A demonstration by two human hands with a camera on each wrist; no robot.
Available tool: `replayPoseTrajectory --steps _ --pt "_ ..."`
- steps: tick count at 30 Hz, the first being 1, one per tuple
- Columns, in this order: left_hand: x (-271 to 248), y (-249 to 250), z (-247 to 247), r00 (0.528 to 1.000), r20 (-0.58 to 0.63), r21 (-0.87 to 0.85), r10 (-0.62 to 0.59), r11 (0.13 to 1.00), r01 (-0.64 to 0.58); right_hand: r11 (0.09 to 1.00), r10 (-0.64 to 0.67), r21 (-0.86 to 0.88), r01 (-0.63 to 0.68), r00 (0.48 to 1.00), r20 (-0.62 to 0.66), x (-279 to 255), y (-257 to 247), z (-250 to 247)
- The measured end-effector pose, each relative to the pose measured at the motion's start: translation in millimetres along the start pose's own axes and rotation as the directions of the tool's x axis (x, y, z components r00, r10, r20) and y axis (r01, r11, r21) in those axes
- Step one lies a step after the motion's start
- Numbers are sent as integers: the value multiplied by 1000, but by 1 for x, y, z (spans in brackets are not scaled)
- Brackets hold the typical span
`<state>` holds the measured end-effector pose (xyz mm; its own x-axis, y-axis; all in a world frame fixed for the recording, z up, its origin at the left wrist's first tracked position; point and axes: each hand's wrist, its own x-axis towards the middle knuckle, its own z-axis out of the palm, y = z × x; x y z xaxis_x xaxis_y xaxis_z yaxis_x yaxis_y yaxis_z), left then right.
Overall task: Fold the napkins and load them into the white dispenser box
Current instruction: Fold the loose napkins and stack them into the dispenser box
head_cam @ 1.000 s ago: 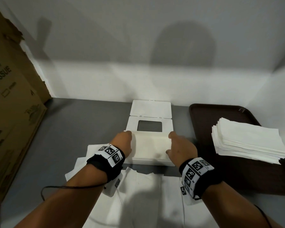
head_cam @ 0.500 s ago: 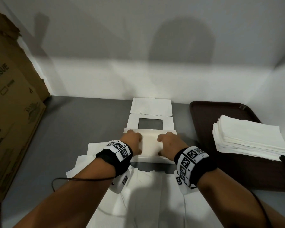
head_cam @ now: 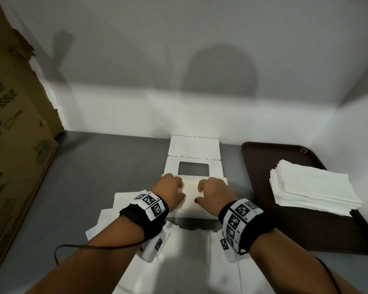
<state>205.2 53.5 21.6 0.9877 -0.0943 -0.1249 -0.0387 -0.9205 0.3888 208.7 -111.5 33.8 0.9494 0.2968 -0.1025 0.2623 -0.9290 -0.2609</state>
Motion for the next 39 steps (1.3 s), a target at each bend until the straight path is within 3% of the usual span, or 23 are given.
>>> replayPoseTrajectory --steps 6,11,16,22,31,35,39 --pt "-36 -21 -20 980 -186 -110 64 990 -85 981 -35 181 66 985 -167 -34 -36 5" --pt "-80 -55 -28 968 -243 -166 68 980 -111 960 -48 267 83 990 -134 -67 -64 24" --pt "-121 -101 -17 993 -116 -171 -9 985 -11 925 19 379 -33 999 42 -94 -85 53" --pt "-151 -134 4 998 20 -53 -58 997 59 927 147 317 -202 971 188 -108 -109 87" --pt "-154 -135 15 993 95 -5 -64 998 65 962 252 79 -262 960 119 -108 -133 101" --pt "-153 -137 14 993 102 1 -62 998 62 964 254 44 -262 957 140 -108 -133 99" --pt "-152 -136 14 993 104 12 -55 998 55 968 217 112 -223 974 58 -113 -135 99"
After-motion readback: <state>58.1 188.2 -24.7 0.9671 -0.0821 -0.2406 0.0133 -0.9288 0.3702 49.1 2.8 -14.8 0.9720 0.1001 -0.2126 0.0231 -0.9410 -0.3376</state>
